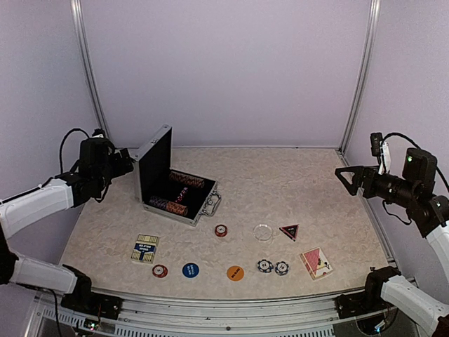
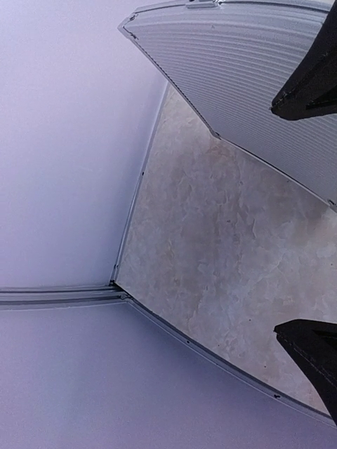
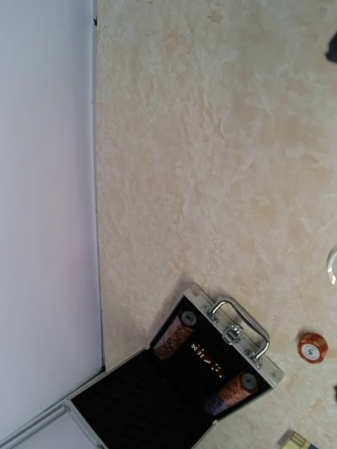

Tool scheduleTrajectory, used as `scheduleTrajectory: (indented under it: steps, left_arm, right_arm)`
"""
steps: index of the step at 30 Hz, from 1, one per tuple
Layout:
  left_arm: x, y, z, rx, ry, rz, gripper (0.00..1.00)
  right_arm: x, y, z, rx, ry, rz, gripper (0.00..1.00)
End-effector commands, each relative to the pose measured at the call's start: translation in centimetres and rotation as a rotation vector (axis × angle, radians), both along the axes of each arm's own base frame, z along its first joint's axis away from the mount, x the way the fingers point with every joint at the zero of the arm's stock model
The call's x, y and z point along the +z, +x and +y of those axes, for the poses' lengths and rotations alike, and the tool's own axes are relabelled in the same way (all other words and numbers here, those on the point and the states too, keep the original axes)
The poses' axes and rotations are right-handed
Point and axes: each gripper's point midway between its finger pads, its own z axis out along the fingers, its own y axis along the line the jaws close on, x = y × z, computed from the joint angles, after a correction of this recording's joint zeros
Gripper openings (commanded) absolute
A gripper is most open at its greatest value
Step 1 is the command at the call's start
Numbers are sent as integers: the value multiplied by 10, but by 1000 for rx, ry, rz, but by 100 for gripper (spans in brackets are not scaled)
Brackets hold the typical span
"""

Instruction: Pack up texas hold em set

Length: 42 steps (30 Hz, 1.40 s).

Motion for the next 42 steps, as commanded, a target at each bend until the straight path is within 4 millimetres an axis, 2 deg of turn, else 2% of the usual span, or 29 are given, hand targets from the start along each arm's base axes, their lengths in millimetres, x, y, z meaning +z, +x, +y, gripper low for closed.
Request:
scheduleTrajectory:
  steps: [1, 6, 15, 22, 28, 35, 38, 40, 42]
  left_arm:
    - [15, 15, 1, -12, 57, -120, 99]
    - [21, 22, 6, 24, 102, -219, 99]
    - [-13, 21, 13, 36, 158, -262, 99]
    - [-39, 15, 24, 28, 302, -242, 99]
    - [-46, 12, 34, 7, 277, -243, 99]
    - [-60, -5, 56, 79, 243, -301, 99]
    - [-62, -7, 57, 74, 235, -326, 99]
    - [-72, -3, 57, 57, 216, -292, 99]
    - [-71, -5, 61, 40, 192, -313, 99]
  right_arm:
    - [3, -2, 2, 9, 4, -21, 99]
    - [11, -6, 0, 0, -9, -49, 99]
    - [14, -10, -2, -2, -20, -67, 99]
    - [11, -12, -2, 1, -23, -64, 99]
    - [7, -11, -2, 0, -19, -58, 99]
    - [8, -10, -1, 2, -25, -57, 99]
    - [9, -9, -2, 0, -25, -59, 99]
    - [8, -8, -2, -1, -25, -54, 99]
    - [8, -8, 0, 6, -24, -53, 99]
